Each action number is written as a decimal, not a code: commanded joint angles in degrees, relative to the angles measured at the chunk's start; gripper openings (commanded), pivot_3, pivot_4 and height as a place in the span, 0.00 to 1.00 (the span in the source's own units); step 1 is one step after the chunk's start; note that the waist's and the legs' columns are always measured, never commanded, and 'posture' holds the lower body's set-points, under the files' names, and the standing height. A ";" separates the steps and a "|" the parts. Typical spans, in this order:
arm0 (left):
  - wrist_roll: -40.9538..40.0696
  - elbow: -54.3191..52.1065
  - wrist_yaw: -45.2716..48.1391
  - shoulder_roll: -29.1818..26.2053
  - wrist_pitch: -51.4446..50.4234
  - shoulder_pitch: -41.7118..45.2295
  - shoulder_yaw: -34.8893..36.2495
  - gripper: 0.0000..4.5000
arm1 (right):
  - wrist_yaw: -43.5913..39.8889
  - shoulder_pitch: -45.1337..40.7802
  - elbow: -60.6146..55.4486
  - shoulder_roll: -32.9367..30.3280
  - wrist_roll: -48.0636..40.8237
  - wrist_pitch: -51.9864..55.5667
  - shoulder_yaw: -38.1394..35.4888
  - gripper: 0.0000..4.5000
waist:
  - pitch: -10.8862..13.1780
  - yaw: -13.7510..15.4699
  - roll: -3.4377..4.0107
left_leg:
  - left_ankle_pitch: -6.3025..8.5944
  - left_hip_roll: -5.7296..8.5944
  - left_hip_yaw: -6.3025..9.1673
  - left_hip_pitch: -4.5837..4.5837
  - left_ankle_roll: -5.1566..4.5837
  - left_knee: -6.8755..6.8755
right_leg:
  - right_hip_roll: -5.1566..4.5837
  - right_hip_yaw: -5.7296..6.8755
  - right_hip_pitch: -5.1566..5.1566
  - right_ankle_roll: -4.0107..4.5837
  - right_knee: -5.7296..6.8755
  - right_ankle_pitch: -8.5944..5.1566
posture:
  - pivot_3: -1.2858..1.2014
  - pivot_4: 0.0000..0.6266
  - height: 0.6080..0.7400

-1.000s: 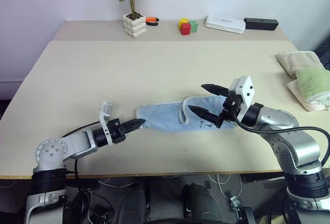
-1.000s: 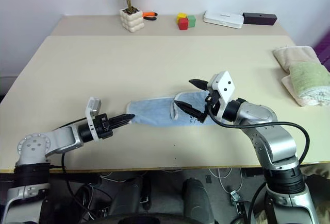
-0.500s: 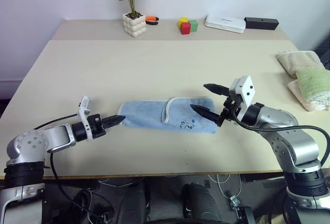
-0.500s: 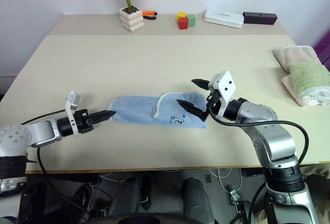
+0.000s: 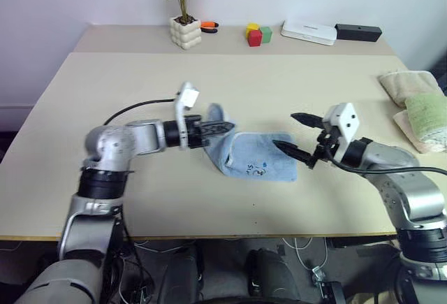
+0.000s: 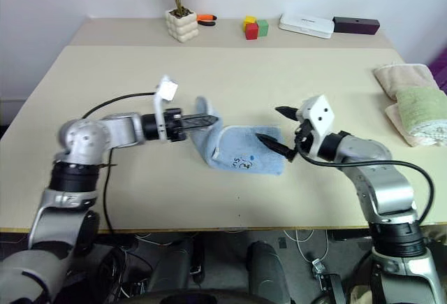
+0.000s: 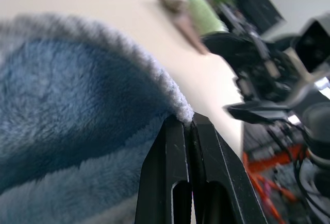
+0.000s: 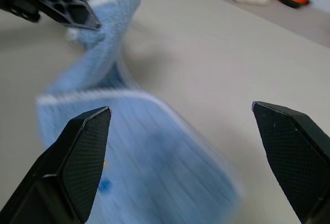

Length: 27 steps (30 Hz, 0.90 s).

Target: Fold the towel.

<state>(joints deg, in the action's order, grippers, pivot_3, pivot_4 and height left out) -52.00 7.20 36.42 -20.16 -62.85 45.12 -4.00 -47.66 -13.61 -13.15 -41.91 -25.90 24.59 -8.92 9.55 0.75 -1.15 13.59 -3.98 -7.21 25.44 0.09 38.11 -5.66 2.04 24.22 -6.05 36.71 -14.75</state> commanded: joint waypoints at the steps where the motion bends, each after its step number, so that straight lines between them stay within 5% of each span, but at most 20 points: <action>1: 4.66 1.55 5.02 2.69 4.23 3.96 -4.13 0.01 | -0.79 1.18 0.54 -2.11 0.16 -1.83 -4.34 1.00 | 0.00 -0.16 0.00 | 0.00 0.00 0.02 0.00 0.00 -0.02 | 0.00 0.01 0.00 0.00 0.00 0.00 | 0.52 0.24 0.96; 13: 18.43 8.52 21.72 10.24 12.87 6.79 -19.22 0.01 | 0.60 7.17 -1.43 -4.28 1.44 -1.86 -9.58 1.00 | 0.00 -0.03 0.01 | 0.00 0.00 0.06 0.01 -0.01 -0.04 | 0.01 0.00 0.02 -0.01 -0.06 -0.01 | 0.52 0.24 0.96; 26: 23.78 21.67 26.17 18.94 14.95 8.76 -16.90 0.01 | 4.35 7.24 0.03 -4.10 4.30 -3.39 -11.47 1.00 | 0.00 -0.03 0.00 | 0.02 0.01 0.14 0.07 -0.05 -0.02 | 0.01 0.02 0.01 0.06 -0.15 -0.05 | 0.52 0.24 0.96; 27: 25.02 21.62 26.08 18.95 16.11 8.61 -17.33 0.06 | 4.44 7.24 -0.10 -3.98 4.23 -3.31 -11.33 1.00 | 0.00 -0.05 0.00 | 0.02 0.01 0.14 0.07 -0.05 -0.02 | 0.01 0.02 0.01 0.06 -0.15 -0.04 | 0.52 0.24 0.96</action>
<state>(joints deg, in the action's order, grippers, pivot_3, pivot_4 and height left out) -27.47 29.38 61.93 -1.58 -47.71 52.39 -22.49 -43.63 -5.65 -12.13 -46.01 -21.44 22.36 -18.94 9.55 0.70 -1.14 13.60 -3.96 -7.06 25.51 0.04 38.09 -5.65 2.06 24.23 -6.00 36.56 -14.79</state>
